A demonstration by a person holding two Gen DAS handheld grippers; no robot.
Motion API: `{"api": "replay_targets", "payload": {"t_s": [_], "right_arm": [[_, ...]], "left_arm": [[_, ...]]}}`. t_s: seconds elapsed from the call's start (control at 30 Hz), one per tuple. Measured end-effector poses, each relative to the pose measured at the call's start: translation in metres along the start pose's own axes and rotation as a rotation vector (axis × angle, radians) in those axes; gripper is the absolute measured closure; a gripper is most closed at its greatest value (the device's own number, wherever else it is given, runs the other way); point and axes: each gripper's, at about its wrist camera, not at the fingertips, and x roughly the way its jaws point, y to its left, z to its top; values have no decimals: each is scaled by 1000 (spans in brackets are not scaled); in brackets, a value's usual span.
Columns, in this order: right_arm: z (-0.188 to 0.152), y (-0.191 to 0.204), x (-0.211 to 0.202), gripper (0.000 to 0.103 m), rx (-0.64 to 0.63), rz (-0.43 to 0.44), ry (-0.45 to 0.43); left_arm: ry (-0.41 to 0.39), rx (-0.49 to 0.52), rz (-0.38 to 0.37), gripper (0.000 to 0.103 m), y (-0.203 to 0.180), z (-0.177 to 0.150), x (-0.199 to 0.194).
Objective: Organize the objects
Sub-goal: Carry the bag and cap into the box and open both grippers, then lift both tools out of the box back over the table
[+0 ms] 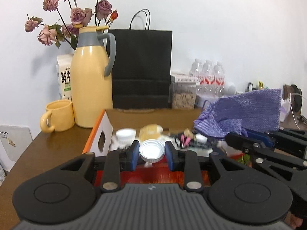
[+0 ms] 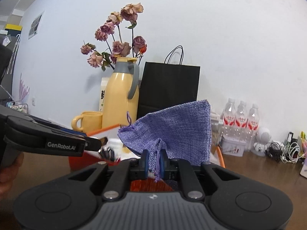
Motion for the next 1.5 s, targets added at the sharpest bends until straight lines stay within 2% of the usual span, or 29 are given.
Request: {"api": "replay_targets", "payload": {"t_s": [0.37, 0.57, 0.8, 0.83, 0.9, 0.93, 0.97, 1.0, 1.07, 1.13, 1.17, 1.27, 1.5], "right_arm": [[21, -24, 75, 92, 54, -27, 40], [14, -32, 116, 92, 89, -28, 92], [0, -41, 139, 88, 130, 19, 168], [-1, -41, 141, 86, 131, 19, 176], [-3, -42, 141, 82, 140, 17, 186], [-4, -43, 140, 76, 143, 16, 186], [-4, -43, 139, 63, 144, 17, 186], [-4, -43, 137, 56, 146, 16, 182], [-4, -43, 133, 25, 146, 9, 169], [-4, -44, 129, 9, 148, 8, 153], [-4, -44, 126, 6, 150, 9, 144], [-2, -45, 123, 2, 157, 7, 136], [1, -45, 116, 1, 153, -1, 124]], "left_arm": [[-23, -52, 21, 73, 2, 29, 58], [-8, -55, 10, 73, 4, 30, 93], [27, -22, -3, 73, 5, 24, 116], [24, -15, 3, 71, 6, 23, 116], [18, -11, 11, 57, 7, 23, 114], [10, -15, 15, 45, 9, 23, 112], [1, -18, 18, 30, 10, 23, 109], [-10, -23, 22, 21, 10, 22, 106], [-42, -27, 29, 2, 11, 22, 100], [-69, -25, 36, 0, 11, 22, 96], [-71, -24, 41, 0, 10, 23, 95], [-71, -25, 56, 0, 8, 22, 95], [-93, -32, 52, 0, 10, 22, 84]]}}
